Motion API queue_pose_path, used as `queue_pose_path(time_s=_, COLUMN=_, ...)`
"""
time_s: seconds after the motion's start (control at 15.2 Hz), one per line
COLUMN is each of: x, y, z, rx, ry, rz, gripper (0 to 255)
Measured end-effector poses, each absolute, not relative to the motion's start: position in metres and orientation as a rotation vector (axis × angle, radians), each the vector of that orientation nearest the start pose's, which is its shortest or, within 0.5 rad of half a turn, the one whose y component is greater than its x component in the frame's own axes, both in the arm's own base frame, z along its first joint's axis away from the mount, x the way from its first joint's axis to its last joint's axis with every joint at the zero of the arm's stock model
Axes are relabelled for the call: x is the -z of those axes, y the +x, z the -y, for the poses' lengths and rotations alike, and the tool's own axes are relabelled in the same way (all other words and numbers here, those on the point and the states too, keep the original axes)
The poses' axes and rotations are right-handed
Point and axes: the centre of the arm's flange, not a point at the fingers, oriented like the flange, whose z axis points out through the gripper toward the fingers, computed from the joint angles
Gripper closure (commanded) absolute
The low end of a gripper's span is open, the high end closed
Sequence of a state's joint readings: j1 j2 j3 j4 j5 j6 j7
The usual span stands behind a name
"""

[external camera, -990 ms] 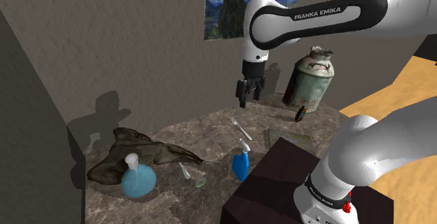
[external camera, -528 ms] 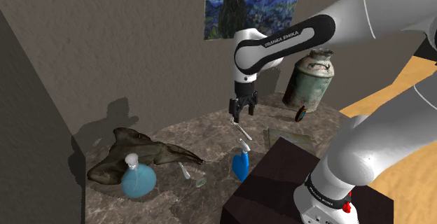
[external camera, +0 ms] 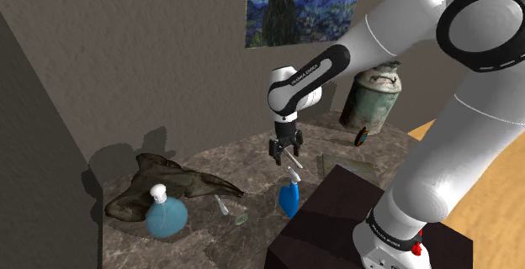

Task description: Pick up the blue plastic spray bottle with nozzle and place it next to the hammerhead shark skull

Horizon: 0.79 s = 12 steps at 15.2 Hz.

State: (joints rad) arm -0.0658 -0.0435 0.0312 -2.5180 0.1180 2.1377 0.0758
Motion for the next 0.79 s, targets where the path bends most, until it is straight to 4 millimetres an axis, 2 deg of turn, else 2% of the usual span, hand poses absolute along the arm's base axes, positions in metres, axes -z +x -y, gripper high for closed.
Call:
queue_pose_path(time_s=0.53, x=-0.158, y=0.431, z=0.025, rx=-0.66, ry=-2.969, rz=-0.412, gripper=0)
queue_pose_path(time_s=0.79, x=-0.122, y=0.43, z=0.028, rx=-0.702, ry=-2.956, rz=-0.448, gripper=0)
